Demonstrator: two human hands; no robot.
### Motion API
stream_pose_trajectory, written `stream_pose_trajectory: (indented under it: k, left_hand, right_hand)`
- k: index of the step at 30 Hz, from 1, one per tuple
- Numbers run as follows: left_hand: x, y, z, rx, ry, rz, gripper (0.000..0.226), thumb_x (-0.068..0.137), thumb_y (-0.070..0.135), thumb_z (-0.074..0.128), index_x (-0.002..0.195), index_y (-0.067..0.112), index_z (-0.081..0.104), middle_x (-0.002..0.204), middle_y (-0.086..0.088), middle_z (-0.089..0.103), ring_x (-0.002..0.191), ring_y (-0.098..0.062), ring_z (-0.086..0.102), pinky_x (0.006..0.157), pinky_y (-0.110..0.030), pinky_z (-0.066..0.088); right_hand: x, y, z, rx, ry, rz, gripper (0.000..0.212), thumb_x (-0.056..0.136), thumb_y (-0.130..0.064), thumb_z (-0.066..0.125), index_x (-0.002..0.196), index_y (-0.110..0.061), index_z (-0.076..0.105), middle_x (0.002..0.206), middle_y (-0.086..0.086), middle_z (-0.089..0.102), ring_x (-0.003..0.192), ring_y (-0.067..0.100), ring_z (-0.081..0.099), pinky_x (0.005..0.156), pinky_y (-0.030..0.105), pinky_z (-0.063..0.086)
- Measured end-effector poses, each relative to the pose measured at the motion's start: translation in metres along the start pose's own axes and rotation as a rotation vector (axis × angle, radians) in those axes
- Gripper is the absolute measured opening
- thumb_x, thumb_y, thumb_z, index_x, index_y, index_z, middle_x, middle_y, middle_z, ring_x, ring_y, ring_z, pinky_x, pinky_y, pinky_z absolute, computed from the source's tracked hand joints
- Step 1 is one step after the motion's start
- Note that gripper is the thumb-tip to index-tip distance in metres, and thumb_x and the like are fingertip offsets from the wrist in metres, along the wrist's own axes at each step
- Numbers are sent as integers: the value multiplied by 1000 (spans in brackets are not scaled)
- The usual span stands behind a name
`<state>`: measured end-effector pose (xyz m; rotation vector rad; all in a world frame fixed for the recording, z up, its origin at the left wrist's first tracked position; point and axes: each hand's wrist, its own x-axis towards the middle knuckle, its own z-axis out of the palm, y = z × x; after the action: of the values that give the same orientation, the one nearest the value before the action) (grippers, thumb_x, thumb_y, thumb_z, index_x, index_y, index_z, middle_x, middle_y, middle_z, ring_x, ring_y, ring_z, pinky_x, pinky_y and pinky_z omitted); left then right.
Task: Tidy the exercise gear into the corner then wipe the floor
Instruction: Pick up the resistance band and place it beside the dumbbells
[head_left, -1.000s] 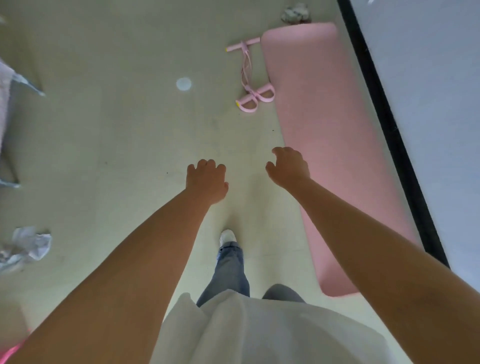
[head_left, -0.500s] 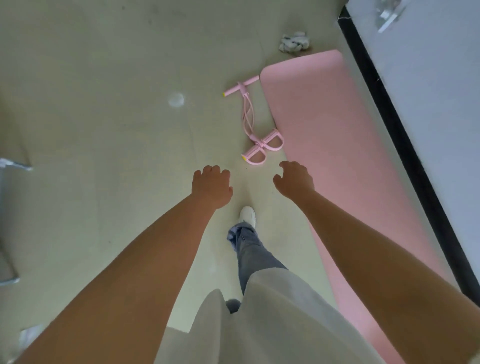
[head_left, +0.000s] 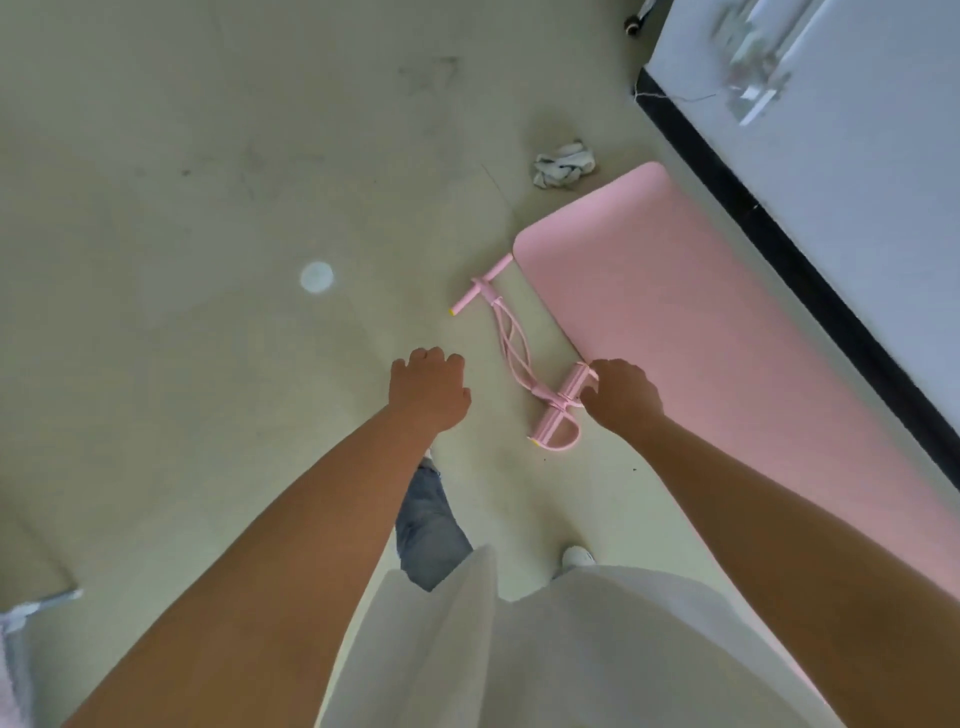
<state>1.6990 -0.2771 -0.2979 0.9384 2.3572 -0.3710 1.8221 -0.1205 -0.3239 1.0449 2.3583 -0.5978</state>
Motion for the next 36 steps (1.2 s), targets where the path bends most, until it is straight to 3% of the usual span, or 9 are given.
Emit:
stream_pose_trajectory:
  k: [8,17,23,26,33,36]
  left_hand:
    - [132,-68,-72,229,7,183,38,96,23,39,130,7,46,134,-12,48,129,-28,41,106,-38,30]
    - [246,-39,-100,483,-86,423,36,97,25,40,129,9,46,133,-11,49,124,-27,46,103,-38,34]
    - [330,-1,-114,528,-84,535,40,97,23,40,134,7,42,135,-14,48,126,-31,44,101,-38,37]
    - [375,12,-103,563,-102,607,38,97,19,39,132,5,44,132,-14,51,124,-31,46,96,-38,40]
    - [508,41,1,604,-150,682,37,97,14,43,133,9,44,133,-11,52,121,-29,49,99,-38,41]
    - [557,43,61,644,-197,691,37,96,11,44,133,5,44,129,-14,52,120,-29,49,96,-40,43]
  right_hand:
    - [73,-78,-14,251,3,303,40,92,-16,44,131,-10,49,133,12,51,125,30,46,96,36,44]
    - [136,-60,-6,375,-133,526,39,93,-16,41,131,-11,48,125,11,58,117,28,54,93,35,45]
    - [201,-47,-7,465,-179,645,34,92,-12,40,124,-9,52,118,11,61,110,27,58,87,33,46]
    - [245,-54,5,495,-209,649,35,93,-13,40,126,-11,52,117,10,62,108,27,59,89,34,48]
    - [359,-42,86,547,-224,673,35,93,-13,41,127,-12,52,122,10,60,114,27,56,70,23,38]
    - [403,-32,149,571,-285,702,35,91,-9,45,126,-10,50,121,12,59,117,29,53,90,34,44]
